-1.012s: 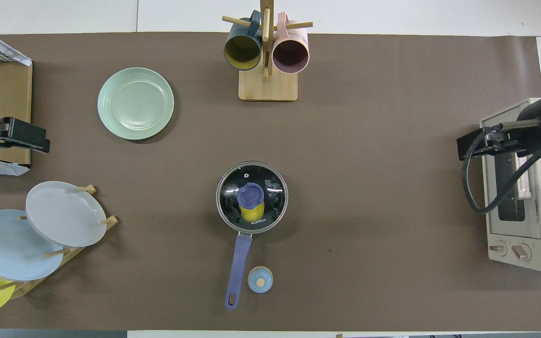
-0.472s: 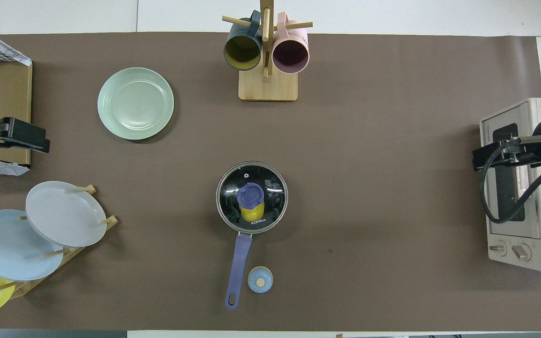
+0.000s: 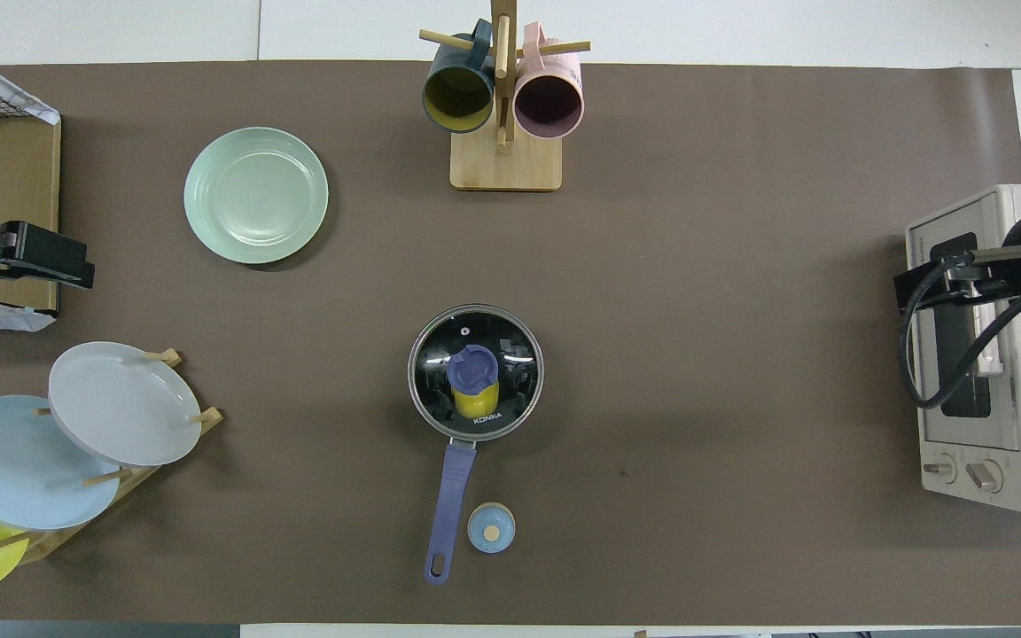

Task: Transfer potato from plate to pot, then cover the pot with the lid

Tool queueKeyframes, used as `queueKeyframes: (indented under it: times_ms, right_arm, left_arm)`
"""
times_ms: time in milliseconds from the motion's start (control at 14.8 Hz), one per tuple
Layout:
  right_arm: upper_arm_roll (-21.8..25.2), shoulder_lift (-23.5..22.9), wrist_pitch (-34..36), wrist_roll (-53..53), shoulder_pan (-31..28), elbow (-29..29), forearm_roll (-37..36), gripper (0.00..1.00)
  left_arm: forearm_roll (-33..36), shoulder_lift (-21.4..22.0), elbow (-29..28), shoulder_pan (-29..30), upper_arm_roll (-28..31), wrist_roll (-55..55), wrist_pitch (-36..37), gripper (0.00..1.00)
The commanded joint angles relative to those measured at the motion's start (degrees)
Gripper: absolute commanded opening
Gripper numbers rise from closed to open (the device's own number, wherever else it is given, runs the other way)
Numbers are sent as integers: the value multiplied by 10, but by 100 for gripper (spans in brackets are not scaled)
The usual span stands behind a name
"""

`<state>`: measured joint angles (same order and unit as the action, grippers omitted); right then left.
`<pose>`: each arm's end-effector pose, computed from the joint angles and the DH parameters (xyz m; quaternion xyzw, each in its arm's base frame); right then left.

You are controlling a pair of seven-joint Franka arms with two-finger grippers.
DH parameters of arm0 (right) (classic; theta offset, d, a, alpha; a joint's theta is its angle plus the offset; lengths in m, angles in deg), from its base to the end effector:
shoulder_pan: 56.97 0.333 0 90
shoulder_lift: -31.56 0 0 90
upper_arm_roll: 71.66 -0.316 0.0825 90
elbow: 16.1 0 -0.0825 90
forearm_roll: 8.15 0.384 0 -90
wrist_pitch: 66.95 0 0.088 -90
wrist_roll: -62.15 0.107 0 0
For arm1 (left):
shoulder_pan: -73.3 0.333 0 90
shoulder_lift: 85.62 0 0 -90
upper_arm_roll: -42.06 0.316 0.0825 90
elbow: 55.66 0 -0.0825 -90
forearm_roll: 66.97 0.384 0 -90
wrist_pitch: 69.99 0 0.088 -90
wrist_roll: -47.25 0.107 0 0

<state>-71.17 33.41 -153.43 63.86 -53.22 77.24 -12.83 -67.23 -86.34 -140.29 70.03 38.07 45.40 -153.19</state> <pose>0.5363 0.0213 0.6101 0.9981 0.0128 -0.0419 0.0425 0.5420 -0.0693 0.6511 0.9987 -0.0474 -0.0189 0.0012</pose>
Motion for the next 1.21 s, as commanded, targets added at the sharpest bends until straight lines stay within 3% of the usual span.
queueKeyframes:
  times_ms: [0,810,1147]
  right_arm:
    - [-11,-11,12,-8,-16,-18,11,100]
    - [-28,-11,15,-9,-31,-19,12,100]
    - [-26,-34,47,-9,-34,-40,2,100]
  left_arm:
    - [-4,12,-14,-2,5,1,3,100]
    - [-4,12,-14,-2,5,1,3,100]
    - [-4,12,-14,-2,5,1,3,100]
